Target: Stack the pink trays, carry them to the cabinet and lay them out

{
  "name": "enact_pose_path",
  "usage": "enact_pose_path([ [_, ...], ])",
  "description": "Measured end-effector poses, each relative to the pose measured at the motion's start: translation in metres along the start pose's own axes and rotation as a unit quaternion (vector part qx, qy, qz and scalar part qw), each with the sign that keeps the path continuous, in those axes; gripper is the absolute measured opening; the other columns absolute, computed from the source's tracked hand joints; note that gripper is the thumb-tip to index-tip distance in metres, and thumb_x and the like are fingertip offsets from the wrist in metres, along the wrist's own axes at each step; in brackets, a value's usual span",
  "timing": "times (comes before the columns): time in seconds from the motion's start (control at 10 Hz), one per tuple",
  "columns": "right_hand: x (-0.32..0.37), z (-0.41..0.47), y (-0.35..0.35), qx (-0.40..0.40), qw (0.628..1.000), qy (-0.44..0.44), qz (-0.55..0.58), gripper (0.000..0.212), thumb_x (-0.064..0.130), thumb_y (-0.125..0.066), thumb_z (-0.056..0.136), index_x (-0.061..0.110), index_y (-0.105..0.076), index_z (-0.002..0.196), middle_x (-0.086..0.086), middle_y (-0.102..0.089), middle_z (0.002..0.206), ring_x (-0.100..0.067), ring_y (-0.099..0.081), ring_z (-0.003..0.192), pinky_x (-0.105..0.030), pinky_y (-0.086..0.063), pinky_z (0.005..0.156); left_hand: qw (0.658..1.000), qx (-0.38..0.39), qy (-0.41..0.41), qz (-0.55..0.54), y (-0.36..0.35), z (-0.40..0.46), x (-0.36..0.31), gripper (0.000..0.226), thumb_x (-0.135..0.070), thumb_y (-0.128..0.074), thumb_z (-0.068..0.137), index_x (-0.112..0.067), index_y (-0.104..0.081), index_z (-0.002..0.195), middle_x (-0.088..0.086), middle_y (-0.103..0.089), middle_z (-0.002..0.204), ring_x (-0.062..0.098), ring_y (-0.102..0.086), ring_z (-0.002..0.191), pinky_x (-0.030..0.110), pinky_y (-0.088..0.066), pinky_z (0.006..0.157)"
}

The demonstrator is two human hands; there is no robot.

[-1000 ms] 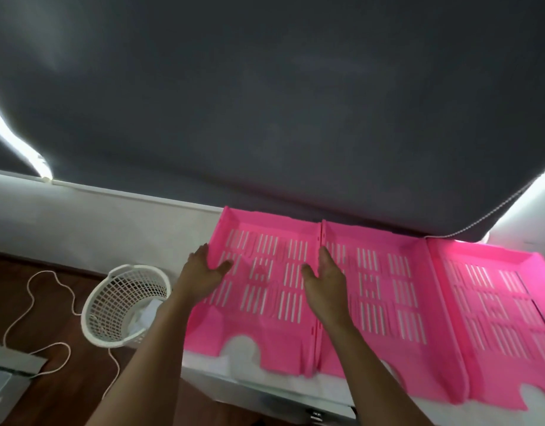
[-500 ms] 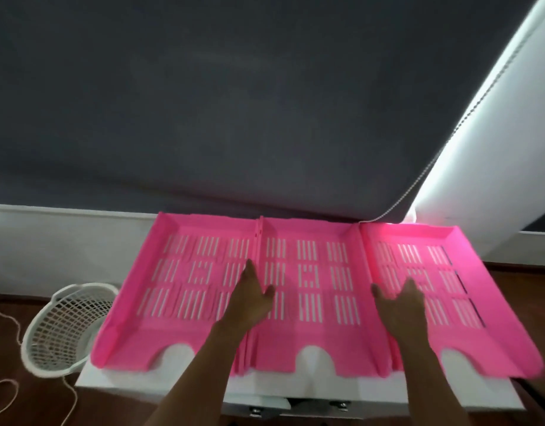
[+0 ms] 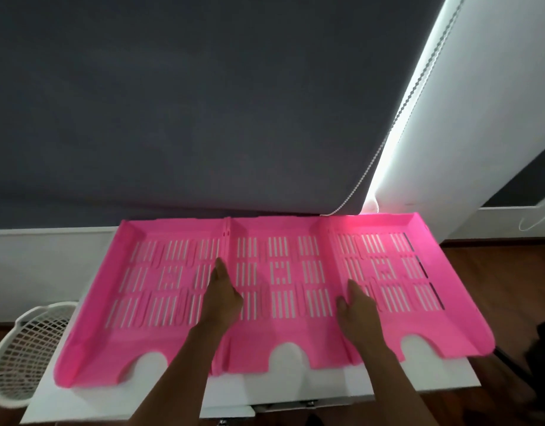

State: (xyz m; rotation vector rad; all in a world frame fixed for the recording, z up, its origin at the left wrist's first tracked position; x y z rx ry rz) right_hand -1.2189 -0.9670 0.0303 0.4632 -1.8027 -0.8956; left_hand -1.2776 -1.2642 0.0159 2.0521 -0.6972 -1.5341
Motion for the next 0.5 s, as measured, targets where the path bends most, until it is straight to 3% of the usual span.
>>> enact_pose_path([
  [0.1,0.002,-0.001,0.001,-0.002,1.0,0.004,0.004,0.037,0.001,-0.052,0.097,-0.005,-0.05,0.134,0.007,-0.055,0.075,0.004,-0.054,0.057,-0.008,-0.041,0.041,1.0,0.003,0.007,0.01,-0.002,0.0,0.001,0.083,0.01,-0.043,0.094,-0.007,0.006,0.158,0.02,-0.016,0.165,0.01,-0.049,0.053,0.011,-0.038,0.034],
  [0.2,0.004,-0.001,0.002,-0.008,1.0,0.007,0.01,0.027,-0.002,-0.052,0.096,-0.008,-0.055,0.122,0.007,-0.052,0.069,0.001,-0.052,0.054,-0.009,-0.039,0.04,1.0,0.009,0.007,0.005,0.001,0.0,0.001,0.08,0.005,-0.043,0.097,-0.007,0.006,0.159,0.02,-0.016,0.165,0.014,-0.059,0.061,0.012,-0.042,0.039],
  [0.3,0.004,-0.005,0.003,-0.013,1.0,0.009,0.02,0.01,-0.003,-0.051,0.096,-0.003,-0.055,0.105,0.004,-0.051,0.066,-0.004,-0.049,0.049,-0.007,-0.04,0.038,1.0,0.017,-0.015,0.006,0.005,-0.003,-0.003,0.079,-0.01,-0.047,0.101,-0.009,0.006,0.159,0.019,-0.015,0.165,0.031,-0.07,0.104,0.018,-0.056,0.063],
  [0.4,0.009,-0.006,0.005,-0.003,0.998,0.017,0.058,0.024,0.004,-0.053,0.097,-0.003,-0.055,0.121,0.001,-0.062,0.079,-0.007,-0.059,0.057,-0.006,-0.047,0.05,0.999,0.026,-0.014,0.023,0.008,-0.007,-0.007,0.079,-0.018,-0.05,0.101,-0.008,0.004,0.159,0.017,-0.013,0.166,0.036,-0.045,0.139,0.032,-0.044,0.106],
  [0.5,0.01,-0.021,0.021,-0.045,0.994,0.036,0.089,0.048,0.012,-0.058,0.097,0.002,-0.046,0.143,-0.013,-0.065,0.13,-0.024,-0.065,0.113,-0.029,-0.047,0.098,0.999,-0.003,-0.042,0.028,0.02,-0.023,-0.017,0.075,-0.02,-0.051,0.101,-0.007,-0.007,0.159,0.014,-0.017,0.166,0.031,-0.029,0.149,0.028,-0.024,0.112],
])
Point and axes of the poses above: each hand's wrist, its own z-axis towards the middle knuckle, its own y-axis out of the back of the hand, x = y × z, the point moved 9 cm from there along z, towards the middle knuckle
